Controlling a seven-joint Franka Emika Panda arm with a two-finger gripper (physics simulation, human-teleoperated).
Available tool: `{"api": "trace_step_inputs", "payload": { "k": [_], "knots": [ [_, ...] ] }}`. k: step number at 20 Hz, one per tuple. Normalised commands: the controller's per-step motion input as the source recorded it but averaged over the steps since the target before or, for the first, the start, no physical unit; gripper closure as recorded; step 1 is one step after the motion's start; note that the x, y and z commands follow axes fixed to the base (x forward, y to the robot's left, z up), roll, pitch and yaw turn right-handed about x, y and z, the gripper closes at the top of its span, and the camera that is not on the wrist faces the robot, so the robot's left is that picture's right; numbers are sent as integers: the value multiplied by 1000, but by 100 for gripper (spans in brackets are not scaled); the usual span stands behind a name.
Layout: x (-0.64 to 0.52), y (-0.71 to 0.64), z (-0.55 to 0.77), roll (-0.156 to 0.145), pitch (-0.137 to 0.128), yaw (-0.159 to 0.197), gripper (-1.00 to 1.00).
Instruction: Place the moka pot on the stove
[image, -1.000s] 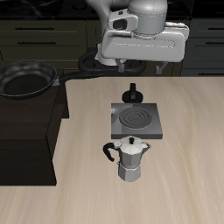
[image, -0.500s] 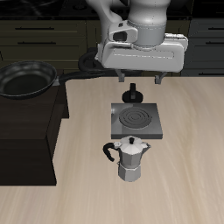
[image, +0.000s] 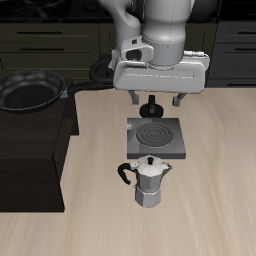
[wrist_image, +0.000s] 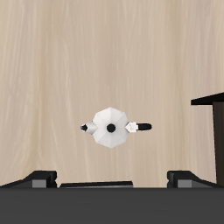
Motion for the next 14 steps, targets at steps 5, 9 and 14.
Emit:
{"api": "trace_step_inputs", "payload": {
  "k": [5, 9, 14],
  "knots": [
    [-150, 245, -210, 55, -5, -23, -100],
    [-35, 81, -137, 17, 3, 14, -100],
    [46, -67, -210, -14, 21, -3, -100]
  ]
}}
